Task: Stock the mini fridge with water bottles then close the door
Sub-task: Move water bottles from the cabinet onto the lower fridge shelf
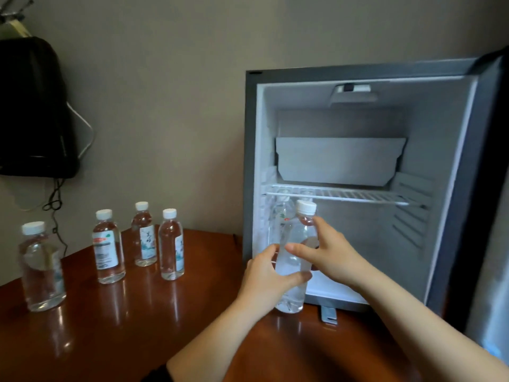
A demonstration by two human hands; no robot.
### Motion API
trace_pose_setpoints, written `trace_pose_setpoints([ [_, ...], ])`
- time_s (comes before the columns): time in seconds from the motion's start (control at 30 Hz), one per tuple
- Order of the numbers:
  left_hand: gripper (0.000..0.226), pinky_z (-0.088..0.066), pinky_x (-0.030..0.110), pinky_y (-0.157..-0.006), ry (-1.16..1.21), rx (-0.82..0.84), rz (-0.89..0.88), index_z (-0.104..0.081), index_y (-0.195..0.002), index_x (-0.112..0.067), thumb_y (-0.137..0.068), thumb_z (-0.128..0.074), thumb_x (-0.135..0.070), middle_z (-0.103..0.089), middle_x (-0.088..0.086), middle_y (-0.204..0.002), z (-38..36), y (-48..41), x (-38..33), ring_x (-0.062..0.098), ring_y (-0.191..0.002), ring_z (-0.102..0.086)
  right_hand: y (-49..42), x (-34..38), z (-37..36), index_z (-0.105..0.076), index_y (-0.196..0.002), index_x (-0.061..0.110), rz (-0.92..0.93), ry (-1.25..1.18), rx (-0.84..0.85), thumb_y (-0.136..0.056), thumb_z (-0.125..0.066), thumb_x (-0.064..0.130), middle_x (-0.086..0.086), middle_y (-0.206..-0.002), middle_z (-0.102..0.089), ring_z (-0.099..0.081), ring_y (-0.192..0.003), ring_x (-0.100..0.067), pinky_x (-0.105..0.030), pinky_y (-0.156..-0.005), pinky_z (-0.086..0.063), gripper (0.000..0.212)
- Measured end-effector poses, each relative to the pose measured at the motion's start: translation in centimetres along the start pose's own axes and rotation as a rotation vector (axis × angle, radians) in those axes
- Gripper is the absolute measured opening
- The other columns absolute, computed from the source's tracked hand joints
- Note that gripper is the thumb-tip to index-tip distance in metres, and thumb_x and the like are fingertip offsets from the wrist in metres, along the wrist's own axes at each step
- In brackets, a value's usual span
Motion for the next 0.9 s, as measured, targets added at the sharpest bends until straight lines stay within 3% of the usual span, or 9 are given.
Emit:
trace_pose_setpoints([
  [0.13, 0.045, -0.040, 0.018, -0.076, 0.062, 0.067, 0.045, -0.057, -0.109, -0.031, -0.070, -0.078, -0.036, -0.057, -0.011, -0.098, -4.0, -1.0, -0.7, 0.010, -0.096, -0.053, -0.3, -3.3, 2.5, -0.043, -0.123, 0.029, -0.083, 0.042, -0.063, -0.078, -0.072, 0.040, 0.001, -0.090, -0.063, -0.059, -0.076, -0.014, -0.042, -0.080, -0.055, 0.054],
  [0.33, 0.062, -0.039, 0.024, -0.098, 0.110, 0.211, 0.069, -0.036, -0.140, -0.029, -0.085, -0.064, -0.030, -0.049, -0.009, -0.128, -9.0, -1.3, -0.4, 0.007, -0.117, -0.047, -0.7, -7.6, 4.8, -0.036, -0.126, 0.024, -0.187, 0.217, -0.123, -0.079, -0.067, 0.048, -0.009, -0.110, -0.067, -0.058, -0.108, -0.032, -0.040, -0.089, -0.047, 0.061],
  [0.5, 0.071, -0.036, 0.026, -0.106, 0.114, 0.281, 0.110, -0.022, -0.147, -0.029, -0.088, -0.060, -0.031, -0.041, -0.005, -0.142, -11.5, -1.1, 0.6, 0.007, -0.127, -0.042, -1.2, -9.7, 5.3, -0.039, -0.130, 0.015, -0.208, 0.207, -0.164, -0.083, -0.069, 0.034, -0.009, -0.122, -0.060, -0.057, -0.113, -0.031, -0.036, -0.087, -0.045, 0.059],
  [0.63, 0.074, -0.032, 0.020, -0.103, 0.084, 0.294, 0.111, -0.016, -0.148, -0.026, -0.089, -0.060, -0.031, -0.035, -0.006, -0.147, -12.6, -2.0, 1.1, 0.005, -0.129, -0.039, -2.1, -10.8, 5.5, -0.043, -0.125, 0.011, -0.171, 0.150, -0.196, -0.084, -0.068, 0.025, -0.006, -0.118, -0.060, -0.058, -0.105, -0.024, -0.028, -0.079, -0.042, 0.050],
  [0.8, 0.075, -0.028, 0.022, -0.108, 0.060, 0.283, 0.111, -0.013, -0.149, -0.027, -0.090, -0.059, -0.029, -0.029, -0.005, -0.152, -13.4, -3.8, 1.8, 0.008, -0.136, -0.033, -4.6, -12.3, 5.3, -0.038, -0.131, 0.014, -0.206, 0.109, -0.158, -0.085, -0.068, 0.027, 0.000, -0.115, -0.054, -0.056, -0.110, -0.027, -0.039, -0.089, -0.048, 0.056],
  [0.9, 0.078, -0.025, 0.025, -0.113, 0.048, 0.274, 0.111, -0.008, -0.149, -0.026, -0.090, -0.058, -0.030, -0.024, -0.003, -0.154, -13.9, -4.9, 2.3, 0.010, -0.141, -0.026, -6.5, -13.4, 5.2, -0.036, -0.131, 0.017, -0.240, 0.103, -0.159, -0.084, -0.068, 0.029, -0.006, -0.124, -0.056, -0.057, -0.110, -0.030, -0.042, -0.091, -0.049, 0.059],
])
Point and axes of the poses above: each hand's wrist, its own y-axis away from the middle knuckle, its own z-axis out of the back of the hand, x = y × z, the point moved 8 cm from there along -y, towards the middle knuckle
